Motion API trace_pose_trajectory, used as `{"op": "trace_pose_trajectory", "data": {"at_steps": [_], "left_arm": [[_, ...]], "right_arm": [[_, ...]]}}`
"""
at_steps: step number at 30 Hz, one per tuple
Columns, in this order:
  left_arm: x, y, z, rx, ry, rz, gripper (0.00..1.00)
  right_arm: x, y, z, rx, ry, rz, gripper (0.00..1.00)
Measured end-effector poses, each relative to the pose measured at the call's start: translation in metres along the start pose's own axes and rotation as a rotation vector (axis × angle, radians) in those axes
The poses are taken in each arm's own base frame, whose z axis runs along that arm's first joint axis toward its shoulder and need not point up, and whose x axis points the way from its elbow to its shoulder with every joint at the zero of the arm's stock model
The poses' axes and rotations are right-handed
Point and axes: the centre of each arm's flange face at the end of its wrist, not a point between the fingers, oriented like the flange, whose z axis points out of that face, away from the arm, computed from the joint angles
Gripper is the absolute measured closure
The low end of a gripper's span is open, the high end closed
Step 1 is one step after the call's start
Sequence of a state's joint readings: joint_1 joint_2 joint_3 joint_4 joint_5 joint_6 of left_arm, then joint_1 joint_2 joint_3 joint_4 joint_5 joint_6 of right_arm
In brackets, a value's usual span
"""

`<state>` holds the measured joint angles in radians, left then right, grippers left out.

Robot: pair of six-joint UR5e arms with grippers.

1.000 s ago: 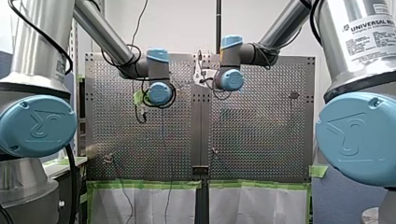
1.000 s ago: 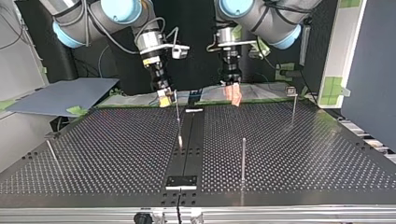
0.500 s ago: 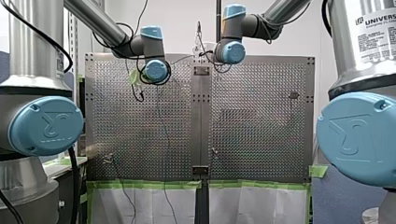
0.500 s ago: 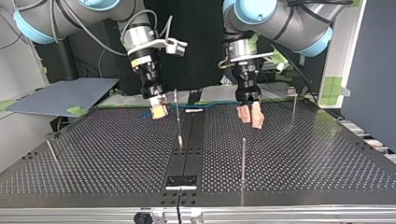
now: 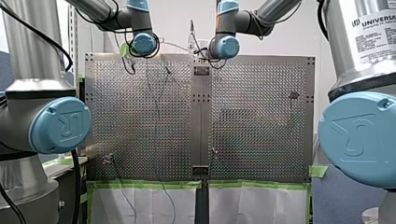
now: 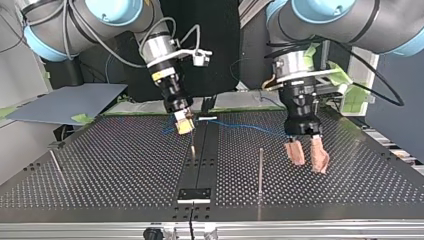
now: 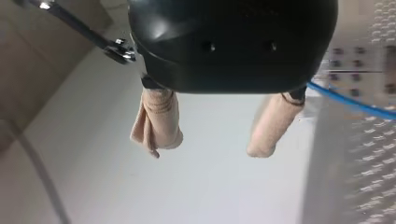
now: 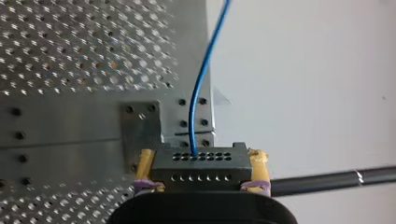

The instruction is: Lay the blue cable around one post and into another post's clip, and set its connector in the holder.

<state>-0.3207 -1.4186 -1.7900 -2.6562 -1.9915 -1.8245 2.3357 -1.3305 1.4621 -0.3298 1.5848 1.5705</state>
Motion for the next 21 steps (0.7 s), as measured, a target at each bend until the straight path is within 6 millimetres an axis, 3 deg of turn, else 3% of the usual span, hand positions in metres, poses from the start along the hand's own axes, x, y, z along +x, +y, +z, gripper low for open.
{"op": "trace_pose_trajectory", "data": {"at_steps": [3,6,16,21], "left_arm": [[-0.019,0.001,0.007,0.007,-0.02,0.007,0.0],[-0.025,0.005,0.017,0.009,-0.019,0.034,0.0],[-0.016,0.025,0.06,0.002,0.04,0.124,0.0],[-0.004,0.031,0.071,0.012,0.092,0.146,0.0]], "right_arm": [[-0.007,-0.005,0.006,0.008,-0.025,-0.004,1.0],[-0.014,-0.007,0.012,0.012,-0.05,0.0,1.0],[-0.04,-0.008,0.035,0.013,-0.137,0.022,1.0],[-0.041,-0.004,0.045,0.015,-0.148,0.039,1.0]]}}
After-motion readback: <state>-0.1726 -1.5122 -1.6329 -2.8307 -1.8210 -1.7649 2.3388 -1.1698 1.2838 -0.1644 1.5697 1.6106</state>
